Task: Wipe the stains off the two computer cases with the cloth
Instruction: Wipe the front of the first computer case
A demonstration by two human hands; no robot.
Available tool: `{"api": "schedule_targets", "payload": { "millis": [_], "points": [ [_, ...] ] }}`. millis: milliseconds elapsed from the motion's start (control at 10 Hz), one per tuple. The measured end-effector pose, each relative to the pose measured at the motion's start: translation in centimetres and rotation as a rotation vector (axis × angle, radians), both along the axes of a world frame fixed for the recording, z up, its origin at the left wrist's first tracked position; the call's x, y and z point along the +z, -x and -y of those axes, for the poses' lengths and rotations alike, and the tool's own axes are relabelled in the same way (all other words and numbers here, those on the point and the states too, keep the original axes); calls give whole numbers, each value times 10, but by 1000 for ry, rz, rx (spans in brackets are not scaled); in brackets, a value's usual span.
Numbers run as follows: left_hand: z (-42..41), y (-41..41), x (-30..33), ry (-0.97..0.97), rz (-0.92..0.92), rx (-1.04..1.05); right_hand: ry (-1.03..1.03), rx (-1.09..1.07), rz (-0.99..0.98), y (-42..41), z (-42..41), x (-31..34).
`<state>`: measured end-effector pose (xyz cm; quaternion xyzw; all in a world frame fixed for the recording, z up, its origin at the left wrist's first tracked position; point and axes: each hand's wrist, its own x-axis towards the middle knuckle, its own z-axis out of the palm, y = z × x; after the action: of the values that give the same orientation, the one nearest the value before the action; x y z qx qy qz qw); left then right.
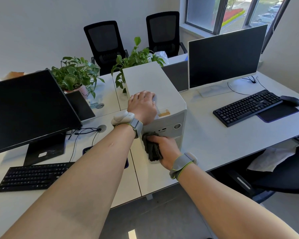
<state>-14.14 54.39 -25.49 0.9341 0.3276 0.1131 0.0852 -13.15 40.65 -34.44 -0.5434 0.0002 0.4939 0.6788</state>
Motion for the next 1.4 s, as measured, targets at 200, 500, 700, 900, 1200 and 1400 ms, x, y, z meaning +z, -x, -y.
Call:
{"api": "schedule_targets", "payload": {
  "millis": [200,500,700,900,1200,1400],
  "points": [
    [1,1,1,0,4,1,280,-194,-179,-20,1,-32],
    [1,0,1,5,-9,2,-136,-332,-128,-26,18,-2],
    [2,1,3,9,-9,-4,150,-402,210,-18,15,-24],
    [1,0,1,9,-13,-4,290,-515,256,-21,7,-17],
    [2,0,1,15,-5,8,290,-268,351,10,-7,-7],
    [2,0,1,17,-5,5,230,-396,332,-2,-4,11]
  ]
}}
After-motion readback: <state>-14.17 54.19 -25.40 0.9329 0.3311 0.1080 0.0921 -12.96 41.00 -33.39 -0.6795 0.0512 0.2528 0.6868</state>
